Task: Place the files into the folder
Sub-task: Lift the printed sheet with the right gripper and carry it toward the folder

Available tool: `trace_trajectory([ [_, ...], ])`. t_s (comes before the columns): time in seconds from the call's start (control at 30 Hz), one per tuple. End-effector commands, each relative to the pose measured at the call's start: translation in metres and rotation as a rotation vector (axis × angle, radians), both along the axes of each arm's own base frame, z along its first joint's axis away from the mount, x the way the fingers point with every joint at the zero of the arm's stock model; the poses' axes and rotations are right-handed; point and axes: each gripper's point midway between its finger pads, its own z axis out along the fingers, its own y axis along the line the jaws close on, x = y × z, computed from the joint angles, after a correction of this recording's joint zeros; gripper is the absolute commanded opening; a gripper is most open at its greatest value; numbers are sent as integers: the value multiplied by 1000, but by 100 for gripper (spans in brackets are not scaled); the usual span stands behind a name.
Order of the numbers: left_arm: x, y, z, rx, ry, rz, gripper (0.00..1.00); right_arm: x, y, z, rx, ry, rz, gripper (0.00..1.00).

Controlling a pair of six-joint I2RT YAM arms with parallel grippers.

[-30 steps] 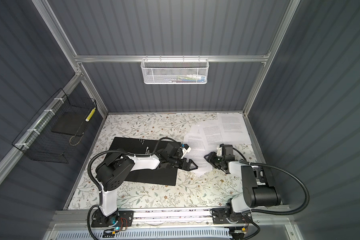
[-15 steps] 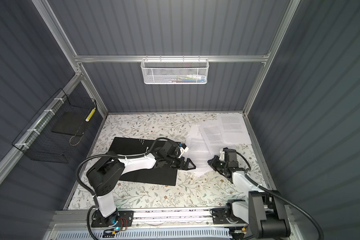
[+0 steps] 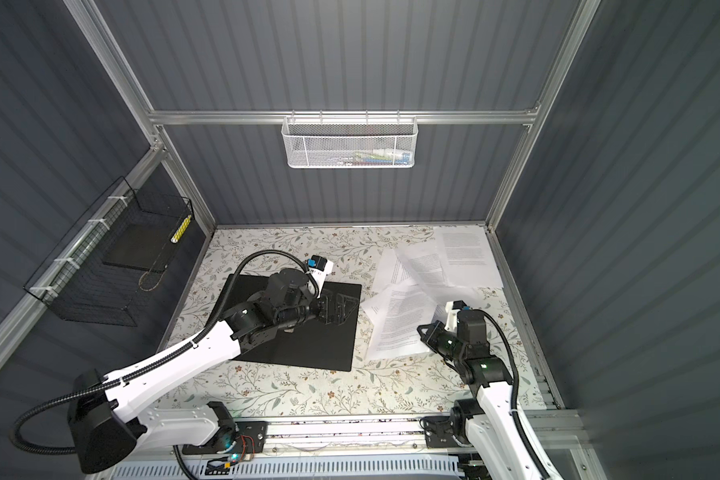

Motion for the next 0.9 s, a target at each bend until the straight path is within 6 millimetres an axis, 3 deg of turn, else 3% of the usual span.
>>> trace_trajectory([
  [0.0, -4, 37, -28, 236, -35, 35, 100, 3, 12, 33, -57, -46, 49, 0],
  [0.4, -15, 110, -14, 453, -205, 114, 100, 45, 100, 121, -14, -208, 248, 0],
  [0.53, -16, 121, -17, 430, -239, 165, 100, 70, 127, 146, 23, -250, 284, 0],
  [0.7, -13, 130, -18, 437, -259, 210, 100, 88, 177, 176, 107, -286, 408, 0],
  [0.87, -4, 148, -11, 495, -301, 299, 100, 100, 212, 190, 149, -297, 485, 0],
])
